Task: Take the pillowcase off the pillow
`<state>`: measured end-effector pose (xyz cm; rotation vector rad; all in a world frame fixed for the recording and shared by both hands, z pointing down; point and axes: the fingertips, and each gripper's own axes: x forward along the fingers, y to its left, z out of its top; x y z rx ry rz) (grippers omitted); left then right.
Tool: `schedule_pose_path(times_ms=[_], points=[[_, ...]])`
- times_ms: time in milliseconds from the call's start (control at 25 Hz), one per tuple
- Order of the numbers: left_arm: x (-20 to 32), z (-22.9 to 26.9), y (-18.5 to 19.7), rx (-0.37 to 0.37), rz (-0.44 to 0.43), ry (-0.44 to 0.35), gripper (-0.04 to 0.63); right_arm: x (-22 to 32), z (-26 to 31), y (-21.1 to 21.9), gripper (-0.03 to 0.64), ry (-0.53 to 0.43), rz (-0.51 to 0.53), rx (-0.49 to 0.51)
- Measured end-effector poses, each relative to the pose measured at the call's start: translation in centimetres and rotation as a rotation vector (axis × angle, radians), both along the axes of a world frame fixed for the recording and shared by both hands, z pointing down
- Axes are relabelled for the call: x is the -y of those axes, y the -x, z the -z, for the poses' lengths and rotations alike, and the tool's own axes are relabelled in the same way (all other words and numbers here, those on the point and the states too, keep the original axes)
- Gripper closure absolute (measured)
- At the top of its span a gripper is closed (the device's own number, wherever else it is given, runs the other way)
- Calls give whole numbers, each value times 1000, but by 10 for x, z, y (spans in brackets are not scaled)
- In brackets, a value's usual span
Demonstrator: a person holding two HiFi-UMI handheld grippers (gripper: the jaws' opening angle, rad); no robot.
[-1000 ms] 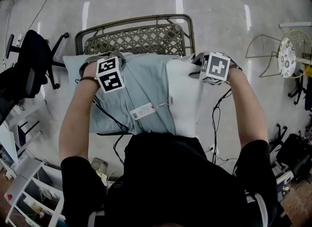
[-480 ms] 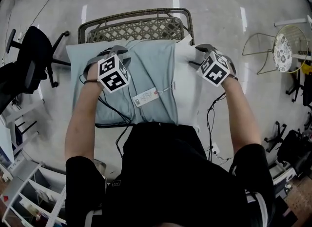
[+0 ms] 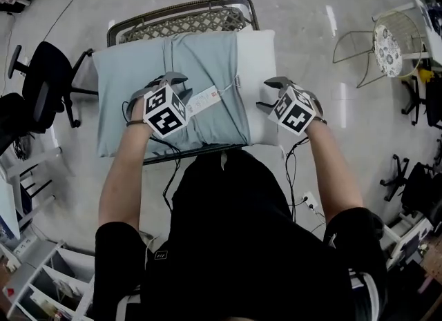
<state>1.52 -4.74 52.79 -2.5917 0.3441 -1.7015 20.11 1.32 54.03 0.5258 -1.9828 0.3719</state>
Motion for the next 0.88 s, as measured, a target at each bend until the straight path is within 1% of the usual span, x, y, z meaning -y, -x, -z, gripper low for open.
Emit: schedule_pose_path(times_ms=[120, 280, 360, 440, 520, 600, 680, 760, 840, 880], points=[[-41, -1, 2, 12, 27, 20, 474, -34, 0, 8, 342, 11, 19, 43], [-100, -16, 11, 55, 71, 63, 468, -83, -7, 18, 341, 34, 38, 94], [-129, -24, 13, 66, 91, 75, 468, -105, -13, 22, 323, 24, 55, 97], [-152, -32, 16, 80, 119, 78, 463, -118, -17, 24, 300, -9, 51, 91], [-168, -43, 24, 111, 162, 59, 443, -126, -20, 20, 285, -58, 24, 67], [-174, -56, 36, 144, 218, 25, 411, -131, -25, 12, 284, -106, -27, 37], [-173, -68, 45, 148, 270, -2, 393, -138, -36, 4, 266, -113, -87, 25], [-168, -75, 48, 145, 294, -45, 393, -143, -49, 2, 235, -124, -132, 6], [-161, -79, 50, 158, 294, -96, 405, -137, -62, 4, 232, -197, -147, -66], [-157, -81, 51, 164, 291, -116, 430, -132, -70, 5, 234, -244, -143, -118]])
